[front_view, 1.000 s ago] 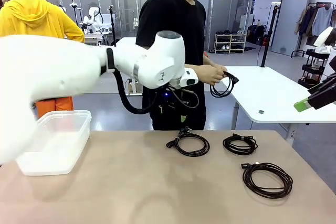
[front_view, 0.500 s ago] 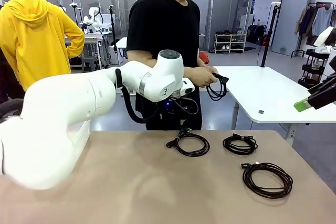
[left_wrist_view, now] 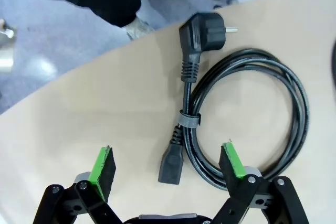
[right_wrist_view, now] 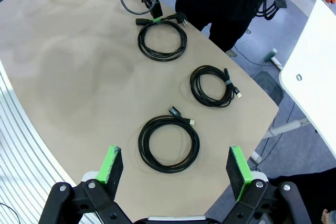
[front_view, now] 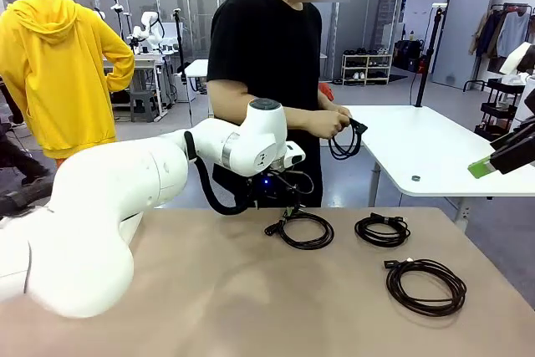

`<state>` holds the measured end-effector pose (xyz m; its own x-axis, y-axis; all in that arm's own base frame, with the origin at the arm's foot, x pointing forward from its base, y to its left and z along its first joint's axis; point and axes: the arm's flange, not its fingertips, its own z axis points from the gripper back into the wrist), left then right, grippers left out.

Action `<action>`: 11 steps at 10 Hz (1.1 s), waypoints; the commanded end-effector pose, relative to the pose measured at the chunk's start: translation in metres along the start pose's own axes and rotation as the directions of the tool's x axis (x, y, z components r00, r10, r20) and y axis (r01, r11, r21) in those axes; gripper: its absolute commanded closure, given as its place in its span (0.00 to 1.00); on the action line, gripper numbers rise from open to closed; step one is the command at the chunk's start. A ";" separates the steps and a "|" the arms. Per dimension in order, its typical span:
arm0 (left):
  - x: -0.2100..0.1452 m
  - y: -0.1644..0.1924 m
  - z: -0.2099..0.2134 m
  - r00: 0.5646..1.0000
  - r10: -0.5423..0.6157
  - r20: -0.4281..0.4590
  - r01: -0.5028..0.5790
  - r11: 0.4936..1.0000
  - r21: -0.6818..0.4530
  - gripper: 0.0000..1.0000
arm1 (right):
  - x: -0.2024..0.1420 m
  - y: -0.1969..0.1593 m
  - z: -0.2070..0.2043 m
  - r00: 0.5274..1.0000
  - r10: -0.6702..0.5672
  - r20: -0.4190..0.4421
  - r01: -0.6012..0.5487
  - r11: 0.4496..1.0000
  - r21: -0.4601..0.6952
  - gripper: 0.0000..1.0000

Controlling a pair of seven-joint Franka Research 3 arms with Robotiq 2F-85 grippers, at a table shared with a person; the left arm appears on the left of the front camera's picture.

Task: Organize and store the cables.
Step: Place the Power Cable into the Organizing box.

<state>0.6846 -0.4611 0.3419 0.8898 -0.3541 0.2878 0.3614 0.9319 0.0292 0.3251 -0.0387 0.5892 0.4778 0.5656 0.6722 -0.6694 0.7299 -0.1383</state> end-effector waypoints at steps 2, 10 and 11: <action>0.048 -0.017 -0.013 0.999 -0.033 -0.042 0.031 0.999 -0.043 0.00 | 0.000 -0.001 -0.001 1.000 0.002 0.003 -0.002 1.000 0.007 0.00; 0.047 -0.022 -0.032 0.994 -0.087 -0.064 0.084 0.996 -0.038 0.09 | 0.000 -0.001 -0.001 1.000 0.002 0.003 -0.002 1.000 0.007 0.00; 0.047 -0.021 -0.032 0.994 -0.090 -0.067 0.088 0.995 -0.038 0.25 | 0.000 -0.001 -0.001 1.000 0.002 0.003 -0.002 1.000 0.007 0.00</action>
<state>0.6808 -0.4666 0.3154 0.8745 -0.4263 0.2313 0.4340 0.9007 0.0193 0.3251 -0.0387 0.5892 0.4778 0.5655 0.6723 -0.6694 0.7299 -0.1383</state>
